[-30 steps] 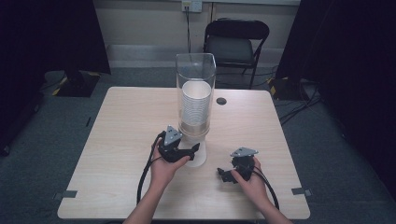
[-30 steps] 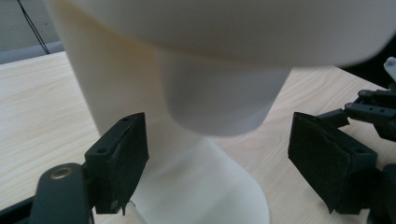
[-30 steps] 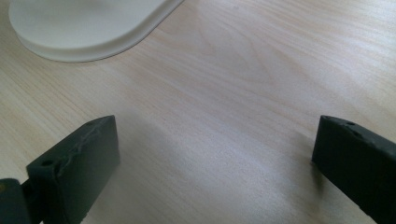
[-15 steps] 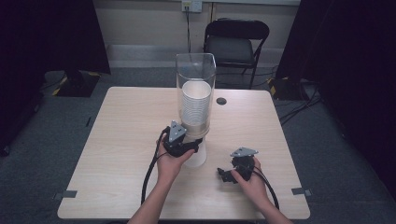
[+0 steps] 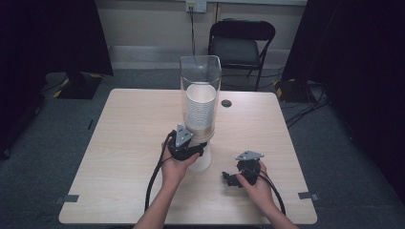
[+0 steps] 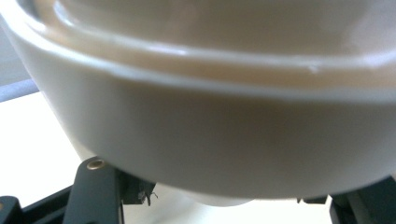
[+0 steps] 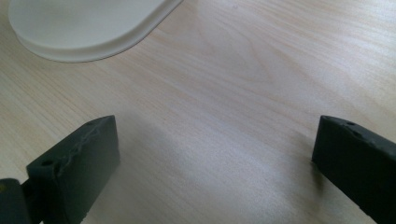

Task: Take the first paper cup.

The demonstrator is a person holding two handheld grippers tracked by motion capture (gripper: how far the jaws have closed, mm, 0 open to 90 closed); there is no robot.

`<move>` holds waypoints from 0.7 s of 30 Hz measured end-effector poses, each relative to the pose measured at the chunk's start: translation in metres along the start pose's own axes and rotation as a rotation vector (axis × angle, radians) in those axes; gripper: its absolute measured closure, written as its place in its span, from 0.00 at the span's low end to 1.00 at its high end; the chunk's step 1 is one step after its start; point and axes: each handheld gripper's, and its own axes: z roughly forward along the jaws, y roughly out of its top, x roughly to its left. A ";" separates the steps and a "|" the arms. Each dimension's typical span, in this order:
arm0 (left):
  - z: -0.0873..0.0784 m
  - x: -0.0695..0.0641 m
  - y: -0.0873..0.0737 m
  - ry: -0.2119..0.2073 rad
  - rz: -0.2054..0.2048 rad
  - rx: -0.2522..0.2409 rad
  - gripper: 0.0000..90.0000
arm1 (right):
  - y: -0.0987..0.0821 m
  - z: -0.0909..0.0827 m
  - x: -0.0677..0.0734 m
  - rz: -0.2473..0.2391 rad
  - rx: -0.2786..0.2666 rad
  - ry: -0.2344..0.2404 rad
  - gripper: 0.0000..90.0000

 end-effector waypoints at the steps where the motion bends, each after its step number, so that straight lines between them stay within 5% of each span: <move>1: 0.000 0.001 -0.001 -0.002 0.014 -0.013 0.40 | 0.000 0.000 0.000 0.002 0.000 -0.001 0.00; 21: 0.001 -0.002 -0.003 0.016 0.020 -0.004 0.40 | 0.000 0.000 0.001 0.004 -0.001 -0.006 0.00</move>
